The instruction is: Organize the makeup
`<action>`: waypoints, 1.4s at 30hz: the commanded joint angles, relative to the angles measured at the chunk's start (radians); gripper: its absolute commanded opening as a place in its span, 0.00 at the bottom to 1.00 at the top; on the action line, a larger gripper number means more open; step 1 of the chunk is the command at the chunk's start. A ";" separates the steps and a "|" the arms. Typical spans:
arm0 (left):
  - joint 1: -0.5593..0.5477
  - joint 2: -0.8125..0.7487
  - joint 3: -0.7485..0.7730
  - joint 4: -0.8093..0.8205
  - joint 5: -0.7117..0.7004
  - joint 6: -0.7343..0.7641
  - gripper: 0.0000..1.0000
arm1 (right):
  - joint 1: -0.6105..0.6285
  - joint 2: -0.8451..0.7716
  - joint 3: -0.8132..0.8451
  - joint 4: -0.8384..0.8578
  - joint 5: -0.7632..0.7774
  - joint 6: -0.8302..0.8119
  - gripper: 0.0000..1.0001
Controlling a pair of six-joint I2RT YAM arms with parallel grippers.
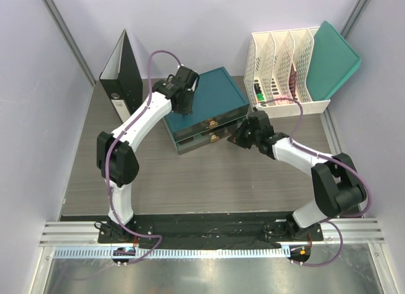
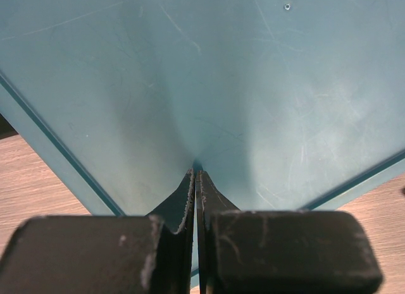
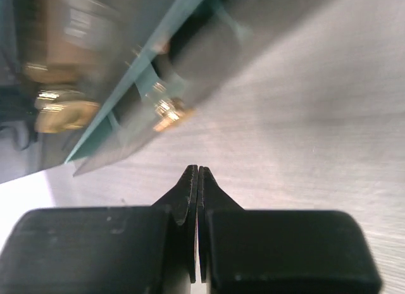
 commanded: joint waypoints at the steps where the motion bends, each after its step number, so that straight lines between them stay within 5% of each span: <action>1: 0.020 0.088 -0.077 -0.137 0.035 -0.001 0.00 | -0.014 0.063 -0.060 0.234 -0.237 0.180 0.01; 12: 0.020 0.092 -0.082 -0.137 0.050 0.002 0.00 | -0.016 0.306 -0.042 0.509 -0.316 0.356 0.01; 23: 0.020 0.094 -0.079 -0.139 0.050 0.004 0.00 | -0.017 0.432 0.142 0.443 -0.288 0.356 0.01; 32: 0.020 0.057 -0.012 -0.171 0.021 0.004 0.00 | -0.017 0.211 0.131 0.128 -0.155 0.179 0.01; 35: 0.020 -0.015 0.033 -0.151 0.035 0.022 0.16 | -0.017 0.105 0.147 -0.043 -0.101 0.076 0.01; 36: 0.020 -0.036 0.045 -0.142 0.049 0.032 0.47 | -0.016 0.080 0.150 -0.078 -0.055 0.047 0.01; 39: 0.020 -0.139 0.025 -0.078 0.067 0.059 0.91 | -0.016 -0.024 0.165 -0.234 0.032 -0.058 0.02; 42: 0.020 -0.252 -0.037 -0.001 0.069 0.067 1.00 | -0.017 -0.117 0.174 -0.310 0.095 -0.139 0.14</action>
